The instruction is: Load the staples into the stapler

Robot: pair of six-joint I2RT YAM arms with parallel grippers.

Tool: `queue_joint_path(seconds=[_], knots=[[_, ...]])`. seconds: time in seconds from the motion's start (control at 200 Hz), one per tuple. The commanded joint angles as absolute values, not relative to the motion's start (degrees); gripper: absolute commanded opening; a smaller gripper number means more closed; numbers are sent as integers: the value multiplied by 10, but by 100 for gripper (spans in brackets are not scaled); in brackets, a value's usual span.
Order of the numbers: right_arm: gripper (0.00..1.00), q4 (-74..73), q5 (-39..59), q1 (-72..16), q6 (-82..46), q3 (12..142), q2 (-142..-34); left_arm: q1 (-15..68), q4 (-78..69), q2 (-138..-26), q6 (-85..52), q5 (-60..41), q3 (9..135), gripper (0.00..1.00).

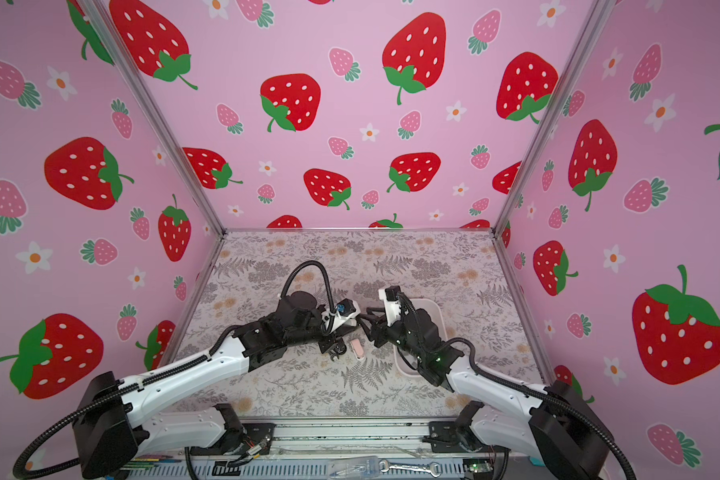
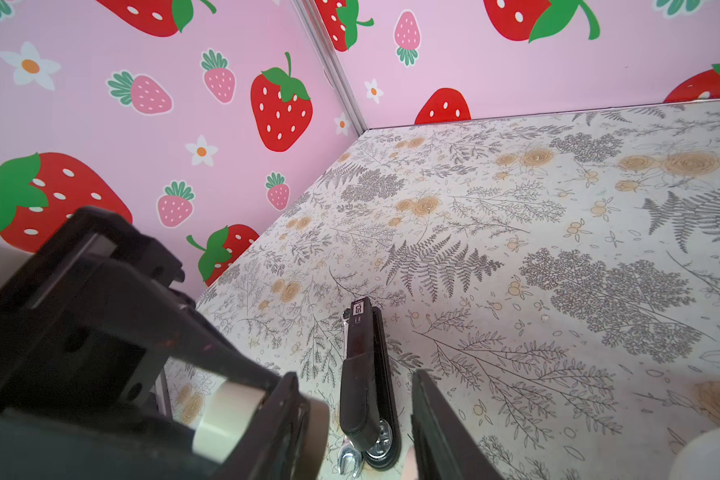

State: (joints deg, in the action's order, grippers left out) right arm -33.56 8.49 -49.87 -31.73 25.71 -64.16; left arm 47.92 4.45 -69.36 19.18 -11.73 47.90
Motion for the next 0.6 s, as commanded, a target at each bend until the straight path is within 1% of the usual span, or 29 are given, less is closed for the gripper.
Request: queue_joint_path(seconds=[0.0,0.17,0.59], knots=[[45,-339,67,-502,-320,276,-651,479,18,-669,213,-149,474,0],[42,-341,65,-502,-321,273,-653,479,8,-655,208,-133,468,0],[41,-340,55,-504,-319,256,-641,479,11,-651,205,-112,481,0]])
